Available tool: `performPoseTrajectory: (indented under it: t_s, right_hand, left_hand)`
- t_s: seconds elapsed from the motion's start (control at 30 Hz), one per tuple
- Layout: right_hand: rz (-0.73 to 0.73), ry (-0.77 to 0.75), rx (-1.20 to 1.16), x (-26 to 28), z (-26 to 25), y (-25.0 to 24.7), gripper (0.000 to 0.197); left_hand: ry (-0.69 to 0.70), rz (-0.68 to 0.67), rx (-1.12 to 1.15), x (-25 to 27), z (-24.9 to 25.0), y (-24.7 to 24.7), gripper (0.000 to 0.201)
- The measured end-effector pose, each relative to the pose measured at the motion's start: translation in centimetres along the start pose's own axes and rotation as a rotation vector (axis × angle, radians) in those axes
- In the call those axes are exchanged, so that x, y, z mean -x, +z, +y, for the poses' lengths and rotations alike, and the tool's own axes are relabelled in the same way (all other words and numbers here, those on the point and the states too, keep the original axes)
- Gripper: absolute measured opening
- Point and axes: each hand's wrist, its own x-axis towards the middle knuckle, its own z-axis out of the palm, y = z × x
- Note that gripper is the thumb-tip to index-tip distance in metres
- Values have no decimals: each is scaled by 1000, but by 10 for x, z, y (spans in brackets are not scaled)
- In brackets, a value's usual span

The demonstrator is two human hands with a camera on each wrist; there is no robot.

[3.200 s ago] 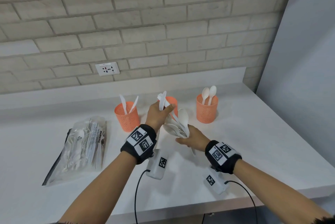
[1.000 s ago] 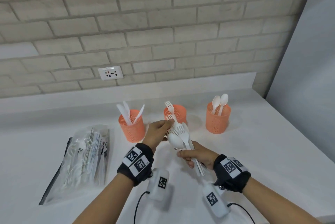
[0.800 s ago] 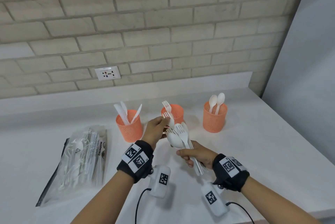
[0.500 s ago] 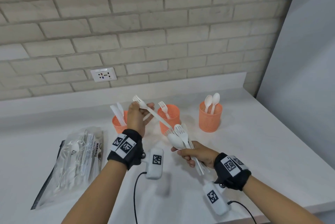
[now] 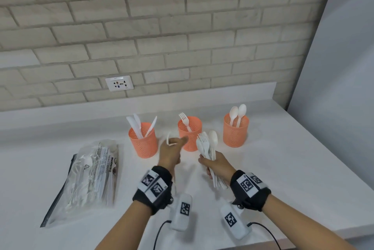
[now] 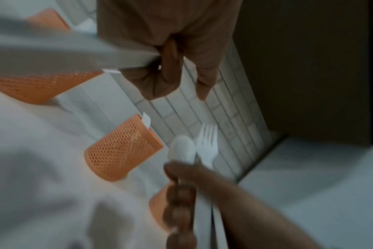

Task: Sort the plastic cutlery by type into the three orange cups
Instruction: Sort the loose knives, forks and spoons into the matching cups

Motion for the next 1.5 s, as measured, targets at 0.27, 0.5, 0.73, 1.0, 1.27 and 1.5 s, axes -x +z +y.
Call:
performPoseTrajectory:
  t_s: [0.27, 0.5, 0.73, 1.0, 1.27, 1.5]
  right_hand:
    - [-54, -38, 63, 7, -3, 14, 27]
    - [-147, -36, 34, 15, -1, 4, 28]
    - [-196, -16, -76, 19, -6, 0, 2]
    - [-176, 109, -192, 14, 1, 0, 18]
    - [-257, 104, -236, 18, -14, 6, 18]
    - [-502, 197, -319, 22, -15, 14, 12]
  left_hand:
    - [216, -34, -114, 17, -24, 34, 26]
    - [224, -37, -113, 9, -20, 35, 15]
    - [216, 71, 19, -7, 0, 16, 25]
    - [86, 269, 315, -33, 15, -29, 29]
    - [-71, -32, 253, -8, -10, -32, 19]
    - [50, -426, 110, 16, -20, -9, 78]
